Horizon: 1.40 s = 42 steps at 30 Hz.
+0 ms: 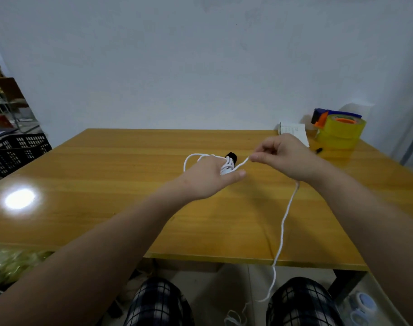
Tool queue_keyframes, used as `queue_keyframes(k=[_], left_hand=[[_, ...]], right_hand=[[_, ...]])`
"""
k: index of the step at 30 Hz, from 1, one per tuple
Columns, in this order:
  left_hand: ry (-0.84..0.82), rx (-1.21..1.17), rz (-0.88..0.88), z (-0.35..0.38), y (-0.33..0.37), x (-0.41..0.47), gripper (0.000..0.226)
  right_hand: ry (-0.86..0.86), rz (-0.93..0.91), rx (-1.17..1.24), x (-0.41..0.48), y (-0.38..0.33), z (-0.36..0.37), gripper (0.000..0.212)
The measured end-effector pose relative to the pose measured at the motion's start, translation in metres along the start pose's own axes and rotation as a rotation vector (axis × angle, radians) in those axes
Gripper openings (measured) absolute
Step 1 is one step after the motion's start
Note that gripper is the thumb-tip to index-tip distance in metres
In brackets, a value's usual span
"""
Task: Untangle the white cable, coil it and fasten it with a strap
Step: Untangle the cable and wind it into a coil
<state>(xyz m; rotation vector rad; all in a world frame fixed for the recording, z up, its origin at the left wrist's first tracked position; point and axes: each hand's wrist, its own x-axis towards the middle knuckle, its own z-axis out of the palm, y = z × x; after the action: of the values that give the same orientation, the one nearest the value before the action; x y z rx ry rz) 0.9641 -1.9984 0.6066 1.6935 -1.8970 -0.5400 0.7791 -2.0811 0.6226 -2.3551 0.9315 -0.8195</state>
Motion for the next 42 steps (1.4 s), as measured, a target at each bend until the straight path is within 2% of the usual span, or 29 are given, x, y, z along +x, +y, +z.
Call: queue_keyframes(k=[2,5,8,9,11,14,16,17,20,23,26,28,31,35,38,40,42], left_hand=[[-0.132,-0.442,-0.054,0.002,0.000,-0.003,0.040],[-0.322,-1.051,-0.110,0.002,-0.004,-0.006,0.044],[-0.497,-1.321,-0.075,0.001,-0.011,-0.001,0.047],[-0.523,-1.353,-0.067,0.000,-0.013,-0.001,0.047],[-0.472,-1.347,-0.102,-0.001,-0.014,-0.001,0.047],[-0.217,-1.189,-0.182,-0.001,-0.009,0.002,0.042],[-0.056,-1.011,-0.166,-0.002,-0.008,0.007,0.041],[0.008,-0.916,-0.154,-0.003,-0.010,0.009,0.041],[0.128,-0.781,-0.158,-0.004,-0.014,0.011,0.041],[0.088,-0.892,-0.174,-0.003,-0.012,0.009,0.036],[-0.053,-1.230,-0.230,0.003,-0.006,0.008,0.036],[-0.127,-1.435,-0.304,0.006,-0.002,0.009,0.038],[-0.175,-1.474,-0.366,0.005,0.005,0.009,0.042],[0.081,-1.234,-0.372,0.006,0.007,0.013,0.052],[0.216,-1.158,-0.342,0.002,0.003,0.015,0.046],[0.251,-1.140,-0.335,-0.002,-0.002,0.015,0.043],[0.269,-1.123,-0.336,-0.005,-0.007,0.015,0.041]], right_hand=[[-0.042,0.000,0.118,-0.003,-0.002,0.008,0.006],[-0.198,0.050,0.418,-0.005,-0.016,0.017,0.031],[-0.400,0.141,0.767,-0.005,-0.023,0.024,0.037],[-0.466,0.166,0.807,-0.006,-0.025,0.026,0.049],[-0.476,0.164,0.698,-0.008,-0.027,0.031,0.074],[-0.336,0.143,0.375,-0.008,-0.028,0.036,0.050],[-0.247,0.180,0.361,-0.008,-0.022,0.039,0.031],[-0.226,0.191,0.388,-0.008,-0.020,0.041,0.028],[-0.217,0.212,0.482,-0.012,-0.016,0.047,0.040],[-0.162,0.209,0.548,-0.013,-0.016,0.048,0.034],[-0.006,0.092,0.249,-0.004,-0.013,0.046,0.033],[0.032,0.029,0.104,0.002,-0.014,0.044,0.031],[-0.024,0.026,0.184,0.005,-0.016,0.044,0.031],[-0.180,0.152,0.468,0.004,-0.012,0.037,0.027],[-0.428,0.263,0.524,-0.001,-0.010,0.029,0.049],[-0.443,0.316,0.529,-0.002,-0.009,0.024,0.057],[-0.377,0.346,0.534,-0.002,-0.007,0.018,0.049]])
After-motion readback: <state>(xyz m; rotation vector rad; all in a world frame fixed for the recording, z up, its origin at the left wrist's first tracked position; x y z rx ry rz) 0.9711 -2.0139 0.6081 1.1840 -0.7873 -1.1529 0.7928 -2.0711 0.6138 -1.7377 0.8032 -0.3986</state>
